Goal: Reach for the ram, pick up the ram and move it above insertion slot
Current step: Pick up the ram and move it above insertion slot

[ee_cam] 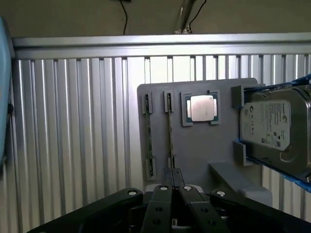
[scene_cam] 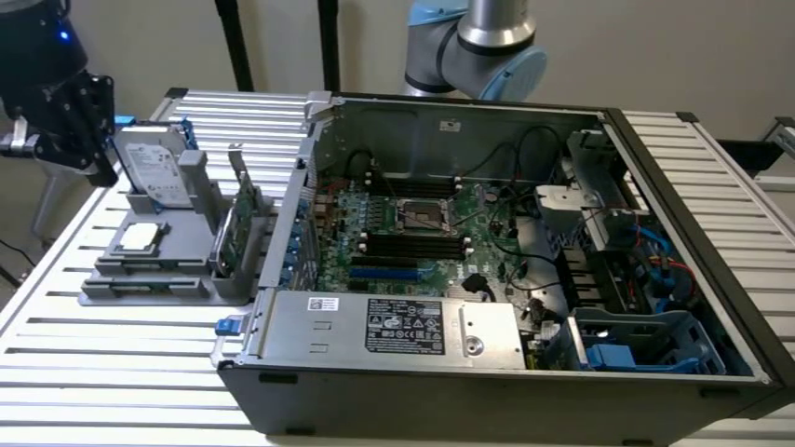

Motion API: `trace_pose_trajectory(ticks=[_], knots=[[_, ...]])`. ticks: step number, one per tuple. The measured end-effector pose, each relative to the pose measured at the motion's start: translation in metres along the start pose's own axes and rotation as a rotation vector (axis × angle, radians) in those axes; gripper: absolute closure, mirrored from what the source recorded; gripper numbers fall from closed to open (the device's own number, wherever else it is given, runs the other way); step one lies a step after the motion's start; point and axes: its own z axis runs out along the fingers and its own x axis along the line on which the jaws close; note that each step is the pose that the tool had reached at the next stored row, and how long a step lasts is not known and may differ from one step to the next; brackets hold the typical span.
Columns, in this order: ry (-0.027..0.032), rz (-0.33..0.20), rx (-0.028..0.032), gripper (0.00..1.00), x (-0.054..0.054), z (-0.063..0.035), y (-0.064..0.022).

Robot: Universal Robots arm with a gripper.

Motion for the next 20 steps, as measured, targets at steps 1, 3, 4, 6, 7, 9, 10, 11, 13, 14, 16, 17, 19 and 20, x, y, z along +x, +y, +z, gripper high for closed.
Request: trace_pose_trajectory(ticks=[1, 3, 4, 6, 7, 9, 10, 11, 13, 14, 16, 17, 19, 20], knots=[[0.0004, -0.018, 0.0, 0.89, 0.0, 0.0011, 0.0], [0.0014, -0.054, 0.0002, 0.89, 0.0, 0.0034, -0.0001], [0.0018, -0.073, 0.0004, 0.89, 0.0, 0.0046, -0.0001], [0.0026, -0.11, 0.0007, 0.89, 0.0, 0.0073, -0.0002], [0.0029, -0.128, 0.0008, 0.89, 0.0, 0.0085, -0.0002], [0.0023, -0.154, 0.0008, 0.89, 0.0, 0.0099, -0.0002], [0.0021, -0.156, 0.0007, 0.89, 0.0, 0.0099, -0.0002], [0.0021, -0.156, 0.0007, 0.88, 0.0, 0.01, -0.0002], [0.0019, -0.156, 0.0009, 0.83, 0.0, 0.0101, -0.0002], [0.0019, -0.156, 0.0009, 0.76, 0.0, 0.0101, -0.0003], [0.0019, -0.156, 0.0009, 0.7, 0.0, 0.0104, -0.0003], [0.0018, -0.156, 0.001, 0.64, 0.0, 0.0106, -0.0003], [0.0017, -0.156, 0.0012, 0.58, 0.0, 0.0123, -0.0004], [0.0018, -0.155, 0.0011, 0.58, 0.0, 0.014, -0.0006]])
